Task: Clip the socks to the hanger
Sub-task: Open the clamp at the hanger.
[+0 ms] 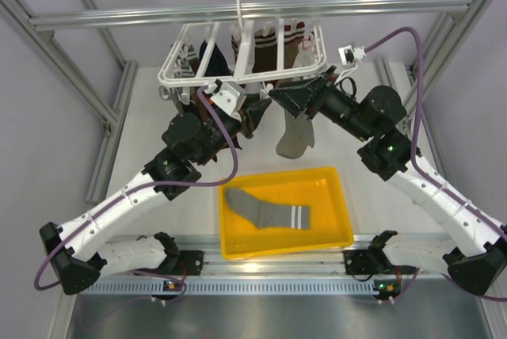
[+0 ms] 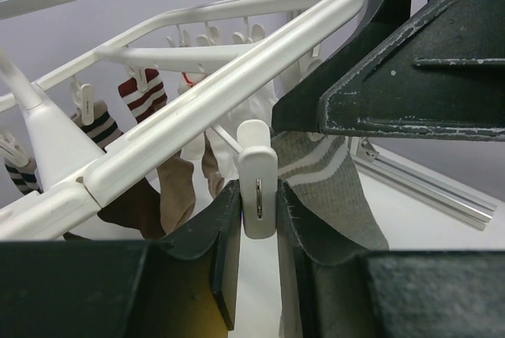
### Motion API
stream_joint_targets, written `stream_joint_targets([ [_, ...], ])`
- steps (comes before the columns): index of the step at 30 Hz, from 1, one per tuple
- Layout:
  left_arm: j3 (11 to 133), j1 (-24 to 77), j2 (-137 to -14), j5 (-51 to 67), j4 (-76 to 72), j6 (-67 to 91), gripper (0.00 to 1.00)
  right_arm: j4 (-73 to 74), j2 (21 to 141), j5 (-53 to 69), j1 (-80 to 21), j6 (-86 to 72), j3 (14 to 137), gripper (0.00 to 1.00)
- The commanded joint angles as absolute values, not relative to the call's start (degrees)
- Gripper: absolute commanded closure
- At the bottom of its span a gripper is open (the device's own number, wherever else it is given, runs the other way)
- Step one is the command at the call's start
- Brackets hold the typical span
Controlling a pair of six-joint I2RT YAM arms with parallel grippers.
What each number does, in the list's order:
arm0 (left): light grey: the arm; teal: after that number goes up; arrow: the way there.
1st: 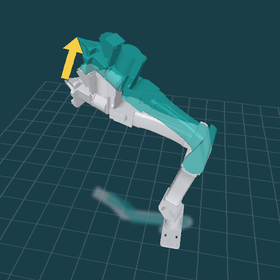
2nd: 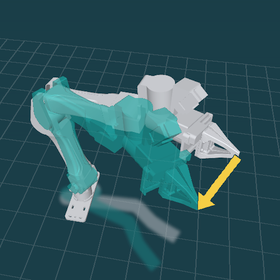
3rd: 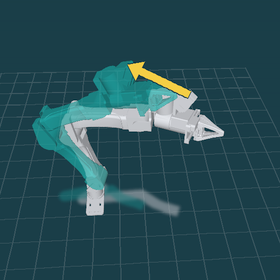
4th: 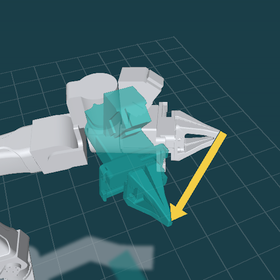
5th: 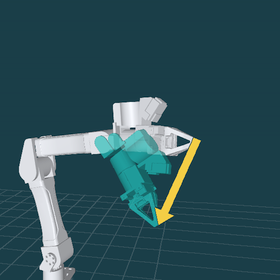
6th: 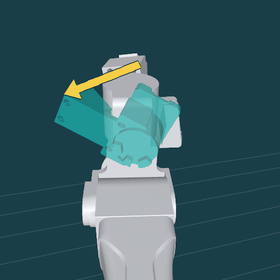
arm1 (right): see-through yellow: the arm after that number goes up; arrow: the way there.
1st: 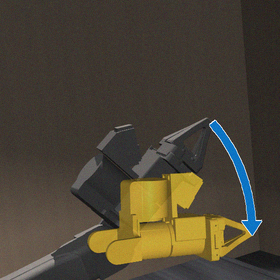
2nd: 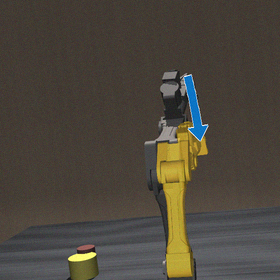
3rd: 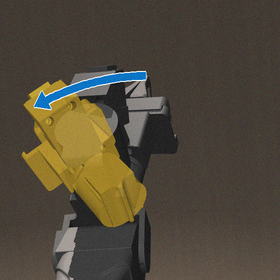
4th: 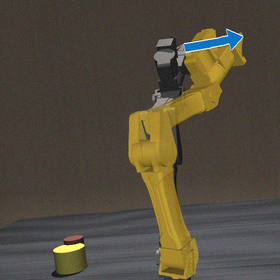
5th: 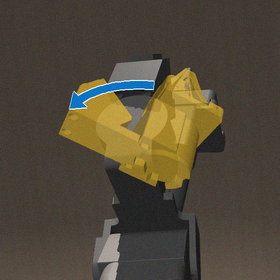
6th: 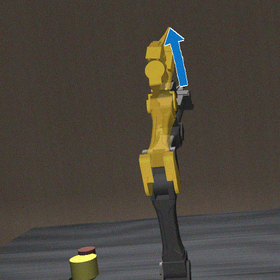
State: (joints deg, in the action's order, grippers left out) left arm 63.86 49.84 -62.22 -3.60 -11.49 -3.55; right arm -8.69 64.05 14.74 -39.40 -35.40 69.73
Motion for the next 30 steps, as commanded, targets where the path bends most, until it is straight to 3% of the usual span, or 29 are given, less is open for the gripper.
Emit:
stream_joint_targets([
  [1, 66.4, 50.2, -62.0, -0.4, -10.3, -5.5, 0.8, -13.4, 63.8, 15.3, -40.9, -37.4, 69.9, 0.4],
  [17, 68.0, 50.2, -63.4, 5.8, -6.3, -7.7, 0.77, -10.3, 65.8, 11.9, -43.9, -30.2, 71.5, 0.39],
  [21, 68.9, 50.2, -64.1, 6.9, -4.8, -8.7, 0.77, -8.6, 66.3, 9.6, -44.1, -29.3, 72.2, 0.43],
  [26, 69.5, 50.2, -64.4, 7.3, -3.3, -8.7, 0.72, -7.0, 66.6, 6.4, -44.2, -29.0, 72.8, 0.65],
  [30, 69.0, 50.2, -63.6, 7.1, -2.5, -8.4, 0.57, -7.2, 66.4, 6.6, -43.9, -29.2, 72.8, 0.86],
])
